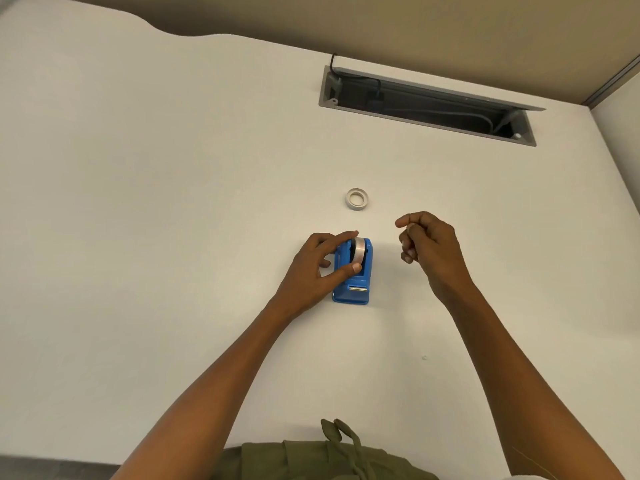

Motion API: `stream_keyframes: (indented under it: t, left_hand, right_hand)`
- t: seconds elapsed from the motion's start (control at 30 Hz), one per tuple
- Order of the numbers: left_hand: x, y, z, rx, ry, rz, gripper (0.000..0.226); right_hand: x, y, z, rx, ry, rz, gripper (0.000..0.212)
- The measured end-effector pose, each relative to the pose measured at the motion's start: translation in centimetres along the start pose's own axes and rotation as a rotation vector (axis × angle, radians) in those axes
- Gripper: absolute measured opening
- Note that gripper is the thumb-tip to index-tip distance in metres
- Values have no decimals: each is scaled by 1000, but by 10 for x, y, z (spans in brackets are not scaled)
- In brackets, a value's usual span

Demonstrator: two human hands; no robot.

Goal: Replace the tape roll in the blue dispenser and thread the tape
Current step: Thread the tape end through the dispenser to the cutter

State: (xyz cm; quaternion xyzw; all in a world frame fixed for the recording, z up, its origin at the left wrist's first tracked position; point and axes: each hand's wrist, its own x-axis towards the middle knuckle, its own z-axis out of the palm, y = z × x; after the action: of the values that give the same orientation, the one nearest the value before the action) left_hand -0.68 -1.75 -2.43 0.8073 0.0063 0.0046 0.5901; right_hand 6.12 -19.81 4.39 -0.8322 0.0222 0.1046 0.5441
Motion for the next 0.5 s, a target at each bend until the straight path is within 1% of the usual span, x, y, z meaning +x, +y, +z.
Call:
stream_keyframes:
  t: [0.07, 0.13, 0.23, 0.3, 0.33, 0.4, 0.47, 0.5]
  left_hand:
    - [0, 0, 0, 0, -3, 1, 46]
    - [0, 1, 0, 0, -3, -2, 46]
    - [0, 1, 0, 1, 0, -3, 46]
    - [0, 1, 0, 1, -1, -1, 45]
    - [0, 1, 0, 1, -2, -1, 45]
    - [0, 1, 0, -2, -4, -4, 46]
    - [0, 1, 0, -13, -3, -6, 45]
    - [0, 1, 0, -16, -2, -5, 45]
  right_hand:
    - [-1, 4, -3, -33, 7, 5, 13]
    - [-2, 7, -6, -67, 54, 0, 5]
    - [-1, 9, -8, -8, 59, 24, 8]
    - [1, 10, -10, -21, 58, 33, 16]
    - [1, 9, -11, -46, 69, 30, 17]
    - [1, 7, -11, -138, 119, 1, 7]
    - [1, 6, -12, -311, 204, -52, 12]
    - [1, 6, -13, -357, 228, -80, 12]
